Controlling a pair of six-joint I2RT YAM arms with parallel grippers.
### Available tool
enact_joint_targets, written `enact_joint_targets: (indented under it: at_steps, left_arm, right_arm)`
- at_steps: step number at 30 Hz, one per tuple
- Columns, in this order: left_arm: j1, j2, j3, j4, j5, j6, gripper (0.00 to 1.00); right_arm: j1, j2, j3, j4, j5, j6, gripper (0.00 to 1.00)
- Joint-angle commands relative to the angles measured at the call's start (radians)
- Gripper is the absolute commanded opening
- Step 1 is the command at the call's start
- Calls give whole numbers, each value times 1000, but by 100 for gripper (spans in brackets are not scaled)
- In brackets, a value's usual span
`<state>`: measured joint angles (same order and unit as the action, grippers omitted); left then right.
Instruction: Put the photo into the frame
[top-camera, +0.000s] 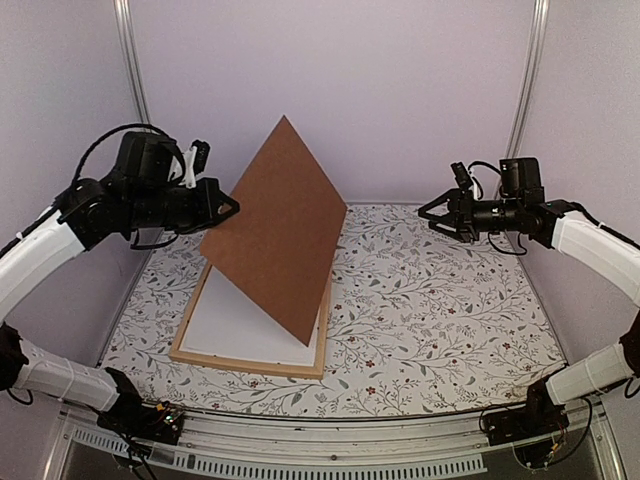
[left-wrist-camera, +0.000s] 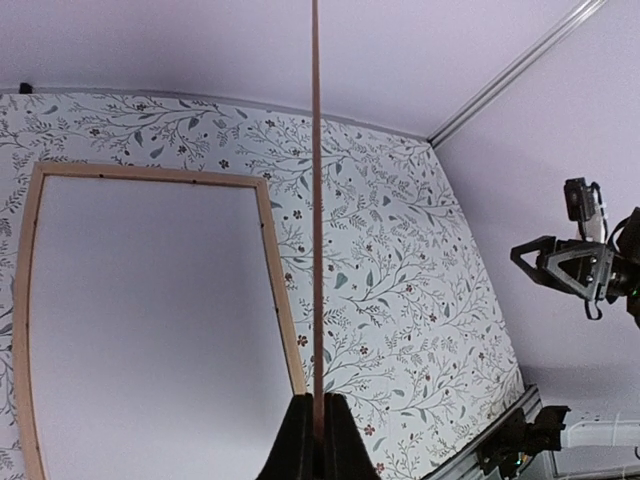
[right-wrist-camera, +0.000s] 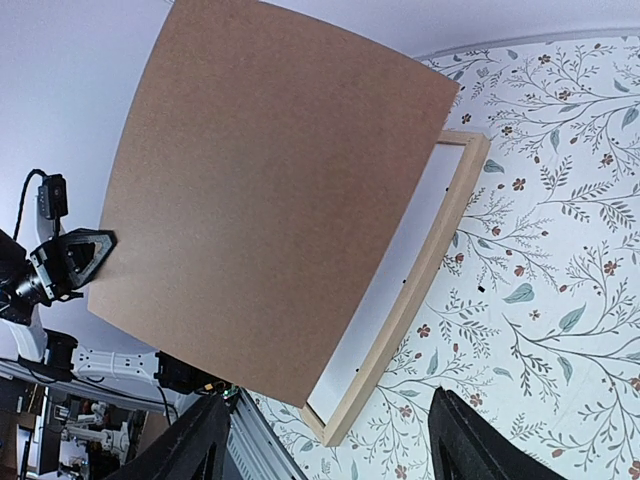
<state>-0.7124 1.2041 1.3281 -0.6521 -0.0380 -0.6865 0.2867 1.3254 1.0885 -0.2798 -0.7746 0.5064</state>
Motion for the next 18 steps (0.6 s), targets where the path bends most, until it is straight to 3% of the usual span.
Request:
enact_joint_targets:
  at_steps: [1,8,18]
  left_arm:
    - [91,-88,-62,135,84,-43,0]
    - [259,-197,-257,248,265,-136,0]
    - [346,-230,-401,332,337,-190,0]
  right_arm:
    - [-6,11,-4,6,2,-16,72]
    - [-6,39,-5,19,-4,-12,72]
    - [-5,63,-11,33,-8,-17,72]
